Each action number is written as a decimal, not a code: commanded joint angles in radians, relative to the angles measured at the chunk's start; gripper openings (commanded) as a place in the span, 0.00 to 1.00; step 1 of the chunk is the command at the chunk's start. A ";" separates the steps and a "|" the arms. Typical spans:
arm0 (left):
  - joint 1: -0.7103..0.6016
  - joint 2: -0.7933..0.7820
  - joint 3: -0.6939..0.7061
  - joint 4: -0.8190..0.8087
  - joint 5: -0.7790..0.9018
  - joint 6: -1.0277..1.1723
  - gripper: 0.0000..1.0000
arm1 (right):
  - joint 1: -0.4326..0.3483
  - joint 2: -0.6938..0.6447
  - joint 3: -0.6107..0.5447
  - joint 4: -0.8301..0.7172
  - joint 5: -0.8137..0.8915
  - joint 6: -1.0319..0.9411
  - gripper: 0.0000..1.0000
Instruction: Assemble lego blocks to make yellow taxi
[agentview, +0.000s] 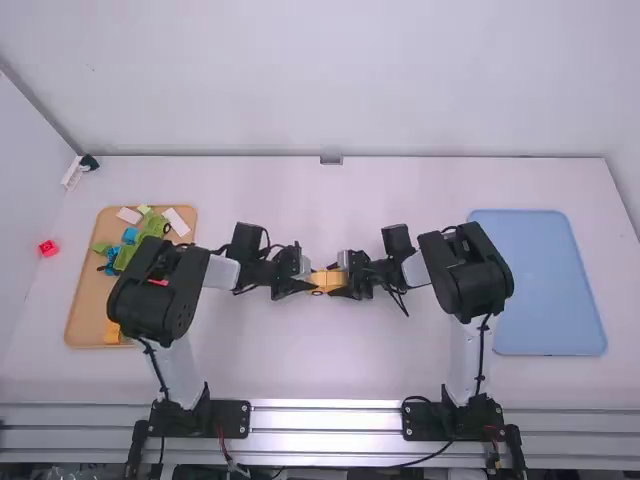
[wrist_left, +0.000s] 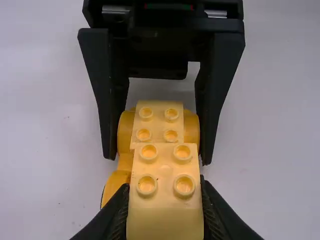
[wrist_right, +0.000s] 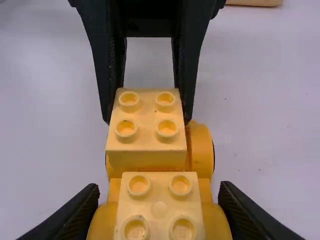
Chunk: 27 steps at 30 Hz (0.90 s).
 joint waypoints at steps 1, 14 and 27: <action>0.001 0.010 -0.005 0.001 0.021 0.008 0.14 | 0.005 0.012 0.013 -0.007 0.008 -0.009 0.48; 0.001 0.010 -0.006 0.006 -0.007 0.015 0.15 | 0.005 0.012 0.016 -0.047 -0.002 -0.006 0.48; -0.014 0.012 -0.006 -0.011 -0.013 0.013 0.17 | 0.005 0.012 0.019 -0.056 -0.003 -0.009 0.50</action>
